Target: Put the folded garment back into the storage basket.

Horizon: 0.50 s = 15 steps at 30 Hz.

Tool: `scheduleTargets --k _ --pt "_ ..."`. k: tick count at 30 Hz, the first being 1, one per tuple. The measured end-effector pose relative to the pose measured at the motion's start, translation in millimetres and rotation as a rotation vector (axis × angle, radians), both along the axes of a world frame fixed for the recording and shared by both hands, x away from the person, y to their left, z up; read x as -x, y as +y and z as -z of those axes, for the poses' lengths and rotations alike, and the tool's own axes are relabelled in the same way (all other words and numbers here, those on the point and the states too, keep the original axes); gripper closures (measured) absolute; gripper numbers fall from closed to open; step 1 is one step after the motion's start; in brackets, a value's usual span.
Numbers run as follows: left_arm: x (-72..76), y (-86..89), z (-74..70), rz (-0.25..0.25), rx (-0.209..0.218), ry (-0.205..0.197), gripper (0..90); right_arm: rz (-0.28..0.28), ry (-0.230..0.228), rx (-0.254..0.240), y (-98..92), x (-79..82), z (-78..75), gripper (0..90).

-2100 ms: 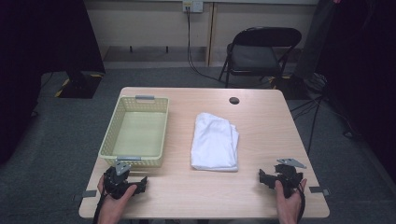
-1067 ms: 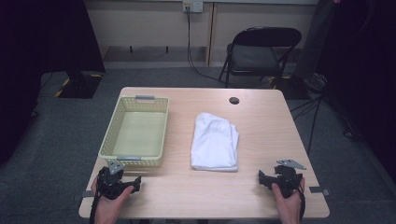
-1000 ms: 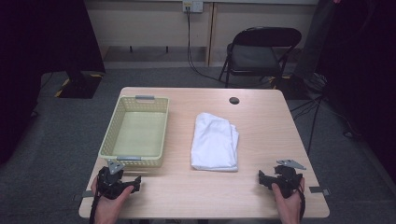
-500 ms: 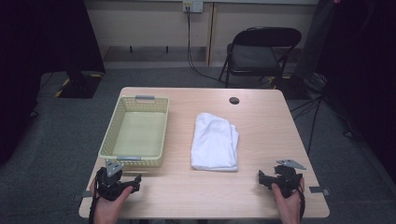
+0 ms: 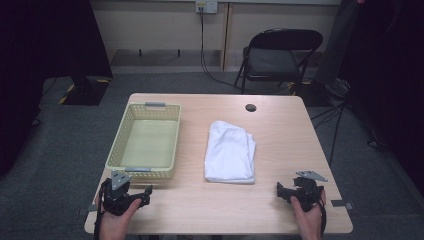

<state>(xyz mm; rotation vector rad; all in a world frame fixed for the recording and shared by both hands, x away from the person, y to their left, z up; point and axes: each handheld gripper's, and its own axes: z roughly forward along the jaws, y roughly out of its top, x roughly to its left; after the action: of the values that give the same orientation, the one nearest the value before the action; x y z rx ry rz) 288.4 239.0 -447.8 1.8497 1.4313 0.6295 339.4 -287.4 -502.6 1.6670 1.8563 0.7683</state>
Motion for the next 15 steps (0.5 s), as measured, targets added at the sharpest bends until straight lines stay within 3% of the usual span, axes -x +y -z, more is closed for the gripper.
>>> scheduleTargets --k 5,15 --pt "3.7 -5.5 -9.7 0.031 0.010 -0.031 10.4 -0.001 -0.001 0.002 0.2 -0.4 0.1 0.0" --pt "-0.3 -14.2 -17.2 0.050 -0.005 -0.049 10.8 -0.001 -0.001 0.001 0.6 -0.7 0.0 0.0"
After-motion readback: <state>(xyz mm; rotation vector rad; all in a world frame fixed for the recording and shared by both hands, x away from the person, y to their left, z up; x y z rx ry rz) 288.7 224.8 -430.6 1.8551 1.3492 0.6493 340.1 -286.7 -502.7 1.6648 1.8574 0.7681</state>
